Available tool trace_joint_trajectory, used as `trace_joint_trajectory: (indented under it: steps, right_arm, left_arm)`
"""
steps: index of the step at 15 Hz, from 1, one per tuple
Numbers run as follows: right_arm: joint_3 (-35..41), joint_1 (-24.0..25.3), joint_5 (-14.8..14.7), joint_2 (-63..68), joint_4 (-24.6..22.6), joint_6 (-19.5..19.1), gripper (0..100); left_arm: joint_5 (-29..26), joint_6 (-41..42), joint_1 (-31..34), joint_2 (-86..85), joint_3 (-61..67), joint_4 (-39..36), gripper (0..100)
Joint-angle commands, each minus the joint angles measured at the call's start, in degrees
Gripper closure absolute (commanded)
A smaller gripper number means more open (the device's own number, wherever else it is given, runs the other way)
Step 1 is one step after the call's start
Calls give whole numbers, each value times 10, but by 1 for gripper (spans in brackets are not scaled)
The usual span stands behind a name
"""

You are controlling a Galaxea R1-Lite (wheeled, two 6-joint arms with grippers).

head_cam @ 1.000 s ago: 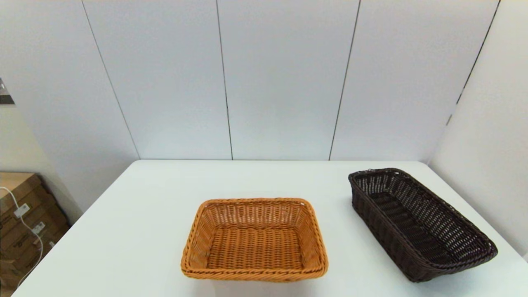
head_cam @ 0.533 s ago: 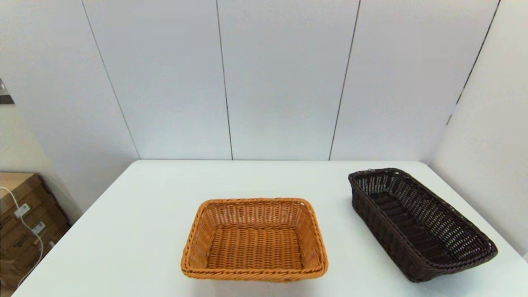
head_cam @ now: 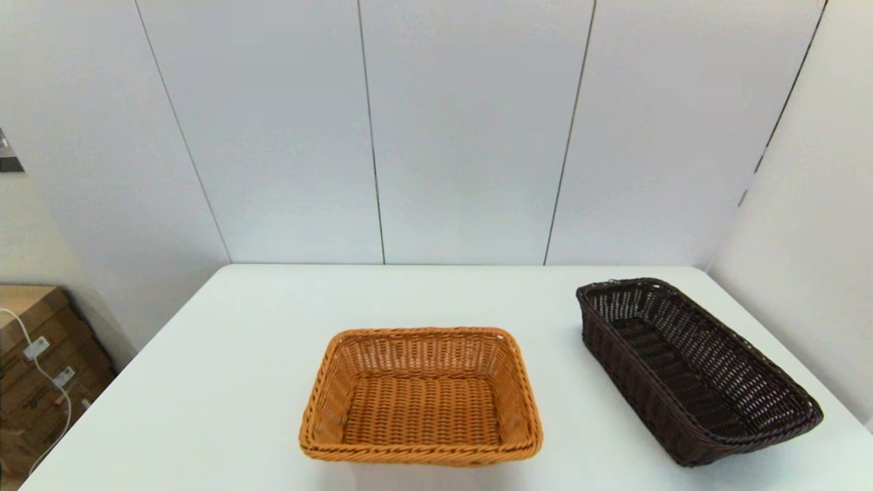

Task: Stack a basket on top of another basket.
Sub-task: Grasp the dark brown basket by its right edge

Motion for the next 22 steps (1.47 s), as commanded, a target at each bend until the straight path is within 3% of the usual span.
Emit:
trace_joint_trajectory:
  steps: [1,3,7,11,14,18,22]
  right_arm:
    - [-2,0,-4,1,6,2,0]
    - [-47,0,-17,6,33,3,0]
    - [-253,-18,-28,156,162,23,0]
    - [-418,-149,-25,400,284,43,0]
    - [-513,-163,-25,563,377,138,0]
    - [-512,-133,-25,735,379,277,0]
    - [-505,-128,-30,838,352,379,0]
  left_arm:
    - [1,-10,0,0,-1,0,0]
    - [1,-19,0,-1,-1,0,0]
    - [1,-21,0,0,-1,1,0]
    - [2,-22,0,0,-1,0,0]
    - [2,-21,0,0,-2,1,0]
    - [2,-21,0,0,-2,1,0]
    - [2,-21,0,0,-2,1,0]
